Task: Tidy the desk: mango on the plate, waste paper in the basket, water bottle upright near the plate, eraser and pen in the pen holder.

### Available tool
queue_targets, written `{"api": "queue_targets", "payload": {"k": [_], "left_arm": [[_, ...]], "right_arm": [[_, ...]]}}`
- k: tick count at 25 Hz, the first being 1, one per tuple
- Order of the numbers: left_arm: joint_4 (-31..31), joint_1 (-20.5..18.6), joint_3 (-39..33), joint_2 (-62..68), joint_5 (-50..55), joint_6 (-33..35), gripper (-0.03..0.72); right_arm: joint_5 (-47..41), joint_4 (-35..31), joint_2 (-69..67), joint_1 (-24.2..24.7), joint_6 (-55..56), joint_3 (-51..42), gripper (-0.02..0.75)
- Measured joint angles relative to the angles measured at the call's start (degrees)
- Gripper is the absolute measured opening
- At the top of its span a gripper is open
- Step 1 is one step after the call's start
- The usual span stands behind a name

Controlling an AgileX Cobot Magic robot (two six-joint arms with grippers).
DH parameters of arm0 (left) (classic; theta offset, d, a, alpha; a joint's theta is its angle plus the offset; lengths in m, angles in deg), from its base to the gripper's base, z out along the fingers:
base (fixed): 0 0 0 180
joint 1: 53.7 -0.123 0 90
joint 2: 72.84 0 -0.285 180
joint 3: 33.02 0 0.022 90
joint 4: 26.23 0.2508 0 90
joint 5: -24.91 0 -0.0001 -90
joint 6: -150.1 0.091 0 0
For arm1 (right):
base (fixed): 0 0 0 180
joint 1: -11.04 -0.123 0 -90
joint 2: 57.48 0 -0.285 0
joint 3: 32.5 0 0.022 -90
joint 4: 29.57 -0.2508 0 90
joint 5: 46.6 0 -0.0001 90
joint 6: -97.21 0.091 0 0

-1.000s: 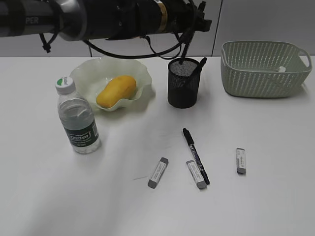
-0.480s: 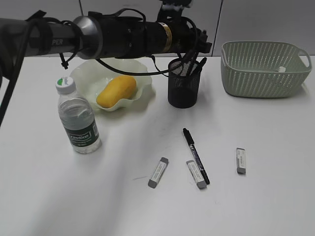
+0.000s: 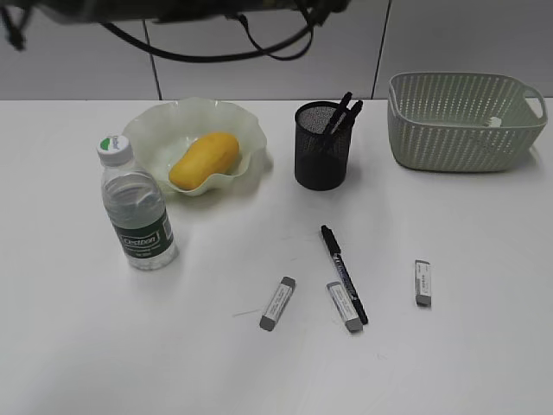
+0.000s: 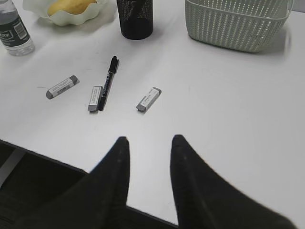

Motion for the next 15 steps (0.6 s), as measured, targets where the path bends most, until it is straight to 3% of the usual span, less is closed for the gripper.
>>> {"api": "queue_targets", "payload": {"k": [5, 8, 10, 13, 15], "left_arm": [[5.9, 1.0, -23.1, -20.6, 8.2, 0.6, 0.306], [4.3, 1.0, -35.9, -32.3, 16.1, 5.9, 0.301], [-5.2, 1.0, -42.3, -39.0, 24.2, 16.6, 0.299], [-28.4, 0.8, -45.6, -47.0, 41.2, 42.2, 0.298], [-43.3, 0.9, -46.4, -52.5, 48.8, 54.1, 0.298]], "right_arm": [[0.0, 0.0, 0.0, 0.0, 0.0, 0.0, 0.244], [0.0, 0.0, 0.0, 0.0, 0.0, 0.0, 0.244], [0.0, 0.0, 0.0, 0.0, 0.0, 0.0, 0.244], [0.0, 0.0, 0.0, 0.0, 0.1, 0.0, 0.244], [0.0, 0.0, 0.0, 0.0, 0.0, 0.0, 0.244]]}}
